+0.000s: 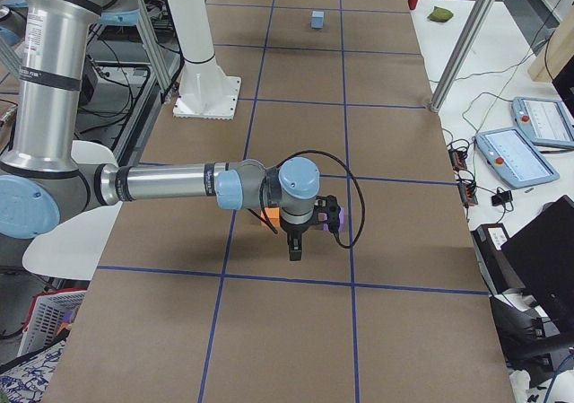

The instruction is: Place blue block between orange and purple blocks

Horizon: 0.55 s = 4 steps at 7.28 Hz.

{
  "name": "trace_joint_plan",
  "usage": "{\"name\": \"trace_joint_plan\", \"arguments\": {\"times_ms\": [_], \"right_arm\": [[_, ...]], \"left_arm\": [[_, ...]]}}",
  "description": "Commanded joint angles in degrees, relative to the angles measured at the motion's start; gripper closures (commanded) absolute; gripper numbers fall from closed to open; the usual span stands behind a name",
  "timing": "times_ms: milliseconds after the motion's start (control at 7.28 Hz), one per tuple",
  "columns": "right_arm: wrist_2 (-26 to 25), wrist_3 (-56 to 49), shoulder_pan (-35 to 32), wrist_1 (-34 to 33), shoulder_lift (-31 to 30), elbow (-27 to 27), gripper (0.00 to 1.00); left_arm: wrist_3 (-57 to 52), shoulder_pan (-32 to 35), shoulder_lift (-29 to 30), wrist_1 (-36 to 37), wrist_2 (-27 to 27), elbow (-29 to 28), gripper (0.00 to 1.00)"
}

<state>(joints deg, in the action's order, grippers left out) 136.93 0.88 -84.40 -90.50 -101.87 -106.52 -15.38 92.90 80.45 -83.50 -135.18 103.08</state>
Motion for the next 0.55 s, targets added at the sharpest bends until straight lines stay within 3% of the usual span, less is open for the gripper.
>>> {"name": "trace_joint_plan", "arguments": {"times_ms": [0,412], "right_arm": [[0.00,0.00,0.03,0.06,0.00,-0.09,0.00],[0.00,-0.09,0.03,0.15,0.09,-0.27,0.00]], "left_arm": [[0.00,0.00,0.06,0.00,0.00,-0.07,0.00],[0.00,0.00,0.15,-0.09,-0.09,1.59,0.00]]}}
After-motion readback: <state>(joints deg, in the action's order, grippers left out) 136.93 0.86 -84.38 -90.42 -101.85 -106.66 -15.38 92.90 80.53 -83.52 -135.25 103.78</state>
